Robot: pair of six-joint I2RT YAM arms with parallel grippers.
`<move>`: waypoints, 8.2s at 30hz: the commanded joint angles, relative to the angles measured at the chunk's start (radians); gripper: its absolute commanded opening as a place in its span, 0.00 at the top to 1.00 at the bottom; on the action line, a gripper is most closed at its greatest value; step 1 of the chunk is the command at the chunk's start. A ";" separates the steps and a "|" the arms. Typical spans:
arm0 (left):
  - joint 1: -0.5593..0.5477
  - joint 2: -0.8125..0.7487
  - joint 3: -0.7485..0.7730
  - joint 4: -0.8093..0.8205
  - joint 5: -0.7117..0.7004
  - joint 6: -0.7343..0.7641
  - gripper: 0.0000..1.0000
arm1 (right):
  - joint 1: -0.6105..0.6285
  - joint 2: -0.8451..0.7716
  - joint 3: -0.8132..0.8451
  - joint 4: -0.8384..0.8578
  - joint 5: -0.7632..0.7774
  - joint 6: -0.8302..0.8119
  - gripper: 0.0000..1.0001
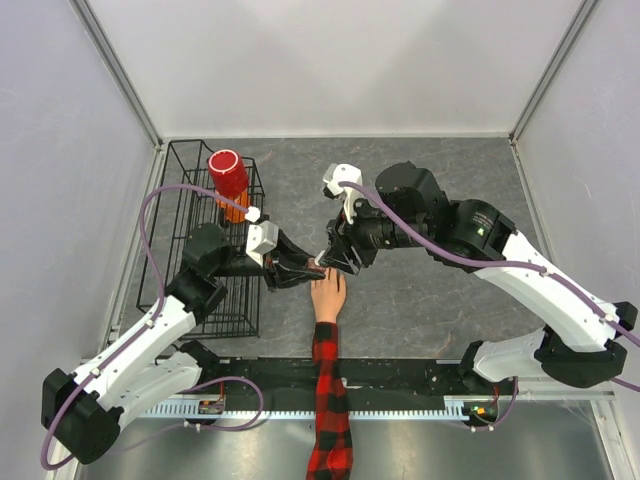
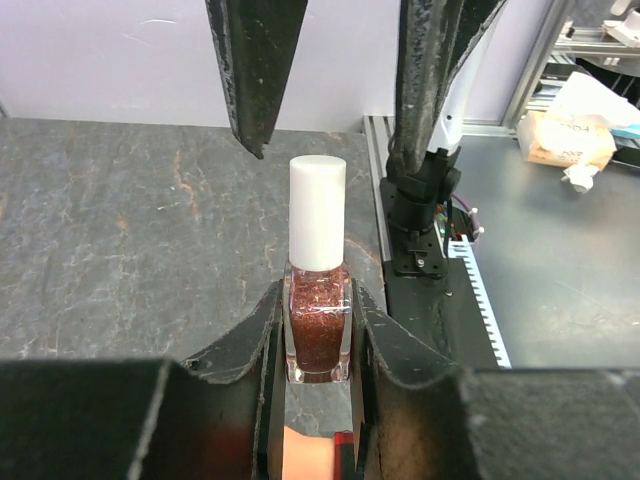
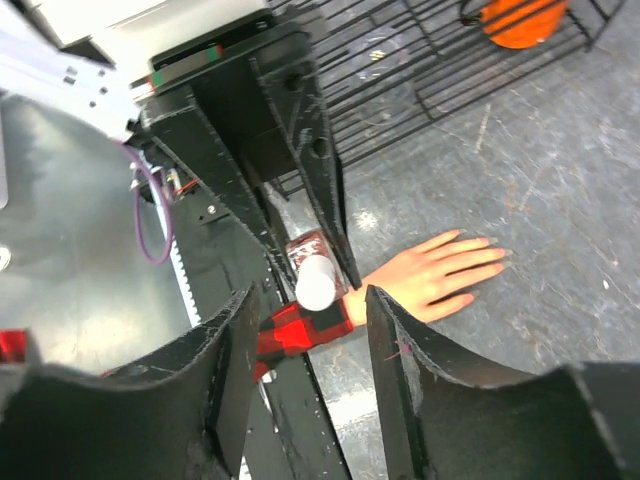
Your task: Paint the nails
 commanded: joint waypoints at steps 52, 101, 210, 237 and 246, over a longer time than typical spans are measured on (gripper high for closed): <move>-0.092 -0.108 0.021 -0.147 -0.452 0.215 0.98 | 0.126 0.131 0.062 0.004 0.495 0.468 0.21; 0.006 -0.171 0.004 -0.076 -0.662 0.056 0.98 | 0.318 0.100 -0.126 0.311 0.810 0.500 1.00; 0.006 0.076 0.065 0.272 0.278 -0.340 0.98 | 0.016 -0.193 -0.296 0.384 -0.203 0.084 0.45; 0.006 -0.168 0.039 -0.162 -0.728 0.071 0.98 | 0.466 0.082 -0.234 0.431 0.997 0.456 1.00; 0.002 -0.183 0.016 -0.109 -0.613 0.063 0.98 | 0.501 0.233 -0.078 0.292 1.152 0.559 1.00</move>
